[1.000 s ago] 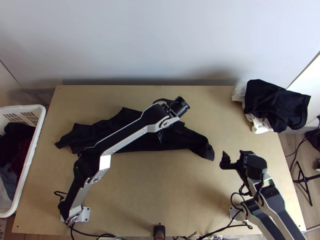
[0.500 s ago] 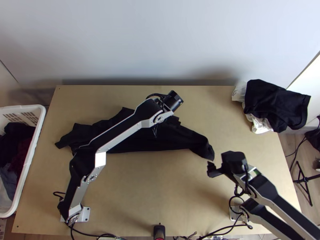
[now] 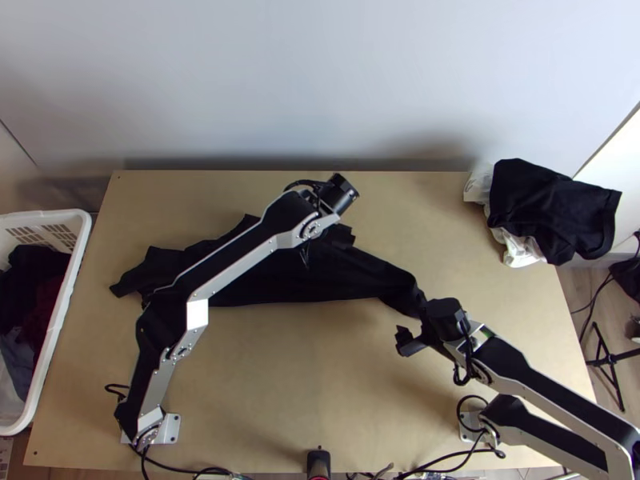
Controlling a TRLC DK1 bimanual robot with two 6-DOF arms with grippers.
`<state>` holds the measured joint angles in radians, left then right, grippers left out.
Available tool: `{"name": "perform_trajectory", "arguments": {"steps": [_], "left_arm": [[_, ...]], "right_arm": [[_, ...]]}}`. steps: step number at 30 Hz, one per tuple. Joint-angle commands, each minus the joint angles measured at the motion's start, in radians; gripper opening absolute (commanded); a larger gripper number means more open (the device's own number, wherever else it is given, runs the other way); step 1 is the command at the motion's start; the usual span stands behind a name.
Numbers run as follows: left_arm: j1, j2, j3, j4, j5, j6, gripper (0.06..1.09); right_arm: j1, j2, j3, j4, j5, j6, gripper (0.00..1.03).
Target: Fold the t-shirt
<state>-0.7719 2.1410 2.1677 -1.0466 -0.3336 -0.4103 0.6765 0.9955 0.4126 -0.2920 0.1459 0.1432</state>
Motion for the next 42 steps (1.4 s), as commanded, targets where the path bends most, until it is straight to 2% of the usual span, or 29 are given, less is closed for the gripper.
{"name": "perform_trajectory", "arguments": {"steps": [1,4,5,6,9,11,18,23,32,36,42], "left_arm": [[0.020,-0.018,0.001,-0.003,0.001,0.004,1.04],[0.029,-0.024,0.000,-0.006,0.001,0.007,1.04],[0.033,-0.027,0.000,-0.007,0.002,0.008,1.04],[0.037,-0.029,0.000,-0.009,0.002,0.010,1.04],[0.049,-0.039,0.000,-0.016,0.002,0.015,1.04],[0.060,-0.046,-0.005,-0.023,0.004,0.022,1.04],[0.117,-0.081,-0.017,-0.061,0.010,0.031,1.04],[0.172,-0.155,-0.083,-0.059,0.087,0.033,1.04],[0.223,-0.271,-0.224,-0.033,0.123,0.053,1.04],[0.238,-0.343,-0.289,-0.032,0.217,0.080,1.04],[0.255,-0.431,-0.352,-0.012,0.258,0.119,1.04]], "right_arm": [[0.006,0.061,-0.011,0.086,0.041,-0.057,0.96],[-0.003,0.103,-0.011,0.132,0.083,-0.100,0.96],[-0.005,0.117,-0.012,0.148,0.101,-0.119,0.92],[-0.005,0.129,-0.014,0.163,0.126,-0.137,0.84],[-0.005,0.137,-0.028,0.226,0.153,-0.203,0.43],[-0.005,0.138,-0.034,0.272,0.156,-0.235,0.05],[0.003,0.103,0.054,0.289,0.207,-0.306,0.03],[-0.002,0.078,0.265,0.261,0.230,-0.369,0.03],[-0.005,0.144,0.632,0.232,0.253,-0.464,0.03],[-0.005,0.180,0.761,0.229,0.273,-0.481,0.03],[-0.002,0.216,0.896,0.294,0.290,-0.530,0.03]]}}
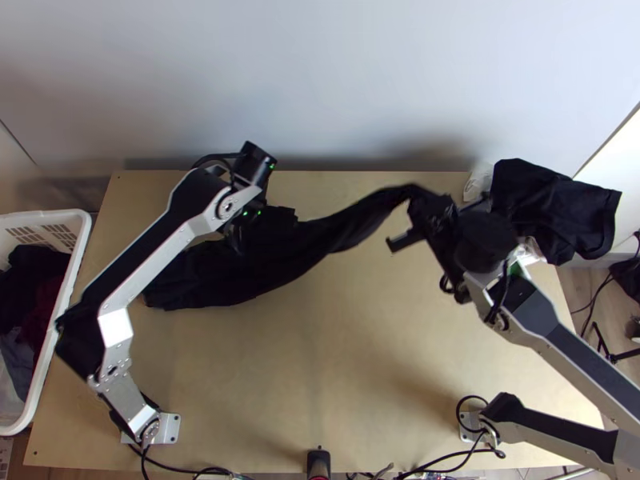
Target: Fold the t-shirt
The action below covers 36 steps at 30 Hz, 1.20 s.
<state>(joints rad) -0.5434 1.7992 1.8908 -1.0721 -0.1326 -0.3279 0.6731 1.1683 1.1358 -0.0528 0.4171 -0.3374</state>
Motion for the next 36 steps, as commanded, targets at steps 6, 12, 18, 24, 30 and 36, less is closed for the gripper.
{"name": "perform_trajectory", "arguments": {"steps": [6,12,18,24,30,36], "left_arm": [[0.030,-0.141,-0.148,0.012,0.106,0.087,1.04],[0.000,-0.281,-0.306,0.104,0.119,0.159,1.04],[-0.171,-0.555,-0.648,0.399,0.136,0.271,1.04],[-0.389,-0.640,-0.805,0.574,0.102,0.354,1.04],[-0.443,-0.555,-0.949,0.827,-0.032,0.483,1.04],[-0.446,-0.445,-1.033,1.006,-0.102,0.507,1.04]], "right_arm": [[0.014,0.096,0.294,0.087,0.029,-0.091,0.03],[0.037,0.143,0.383,0.076,0.042,-0.100,0.03],[0.063,0.168,0.410,0.064,0.074,-0.092,0.03],[0.077,0.185,0.443,0.037,0.118,-0.071,0.03],[0.086,0.177,0.464,0.005,0.150,-0.048,0.03],[0.085,0.168,0.501,-0.022,0.161,-0.048,0.03]]}}
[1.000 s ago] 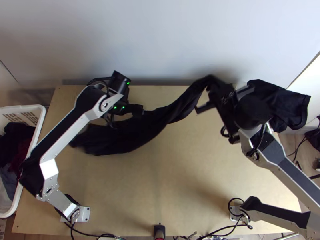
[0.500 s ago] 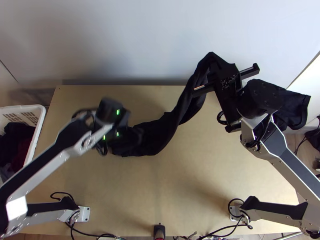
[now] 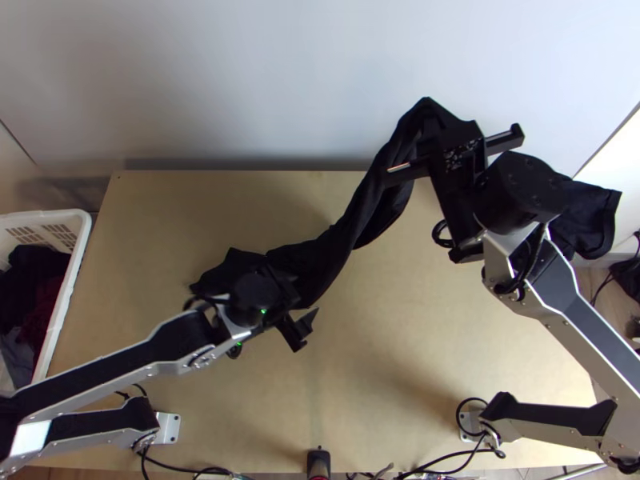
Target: Fold the t-shirt
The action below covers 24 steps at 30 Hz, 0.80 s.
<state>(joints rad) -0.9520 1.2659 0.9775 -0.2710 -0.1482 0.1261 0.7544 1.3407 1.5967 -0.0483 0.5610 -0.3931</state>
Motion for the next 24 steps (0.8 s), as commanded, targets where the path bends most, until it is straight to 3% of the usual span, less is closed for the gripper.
{"name": "perform_trajectory", "arguments": {"steps": [1,8,12,13,14,15,16,17,24], "left_arm": [[-0.039,0.115,-0.128,0.242,-0.103,0.055,1.04],[-0.041,0.279,-0.125,0.388,-0.169,0.053,1.04],[-0.036,0.375,-0.097,0.418,-0.251,0.058,1.02],[-0.027,0.382,-0.094,0.418,-0.251,0.060,0.96],[-0.018,0.382,-0.092,0.418,-0.251,0.067,0.82],[-0.010,0.377,-0.092,0.418,-0.251,0.073,0.57],[0.001,0.365,-0.089,0.420,-0.251,0.073,0.26],[0.016,0.346,-0.088,0.424,-0.257,0.070,0.09],[0.099,0.112,0.006,0.343,-0.260,0.049,0.09]], "right_arm": [[0.002,-0.003,0.046,-0.028,0.017,0.008,0.03],[0.005,-0.005,0.051,-0.033,0.017,0.011,0.03],[0.005,-0.008,0.058,-0.035,0.019,0.011,0.03],[0.005,-0.009,0.058,-0.036,0.019,0.011,0.03],[0.003,-0.014,0.057,-0.038,0.019,0.011,0.03],[0.002,-0.017,0.052,-0.039,0.019,0.011,0.03],[0.000,-0.021,0.048,-0.039,0.019,0.011,0.03],[-0.003,-0.026,0.042,-0.039,0.019,0.011,0.03],[-0.018,-0.051,0.002,-0.039,0.019,0.011,0.03]]}}
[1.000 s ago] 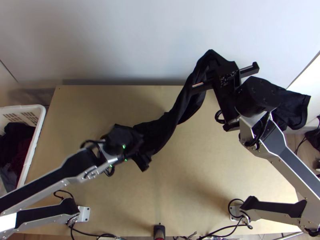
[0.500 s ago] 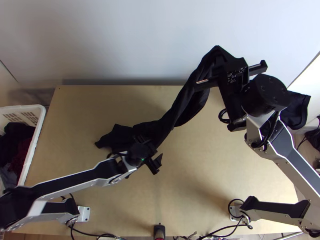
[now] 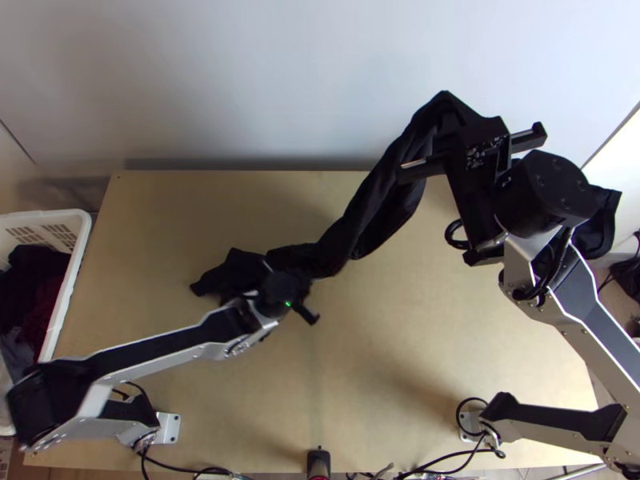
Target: Fold the t-shirt
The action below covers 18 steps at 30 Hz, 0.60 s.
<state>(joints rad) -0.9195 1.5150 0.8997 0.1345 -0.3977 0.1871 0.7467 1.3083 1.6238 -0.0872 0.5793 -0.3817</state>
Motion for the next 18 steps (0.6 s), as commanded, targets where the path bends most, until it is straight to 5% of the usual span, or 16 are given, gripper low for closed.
{"name": "perform_trajectory", "arguments": {"steps": [1,12,18], "left_arm": [[0.082,-0.162,0.117,-0.098,-0.010,-0.028,0.09],[0.265,-0.297,0.447,-0.228,0.003,-0.129,0.09],[0.412,-0.280,0.518,-0.300,0.128,-0.184,0.09]], "right_arm": [[-0.010,-0.018,-0.027,0.000,0.001,0.000,0.03],[-0.009,-0.001,-0.002,0.009,0.001,0.000,0.03],[-0.010,0.005,0.019,0.009,0.001,0.000,0.03]]}}
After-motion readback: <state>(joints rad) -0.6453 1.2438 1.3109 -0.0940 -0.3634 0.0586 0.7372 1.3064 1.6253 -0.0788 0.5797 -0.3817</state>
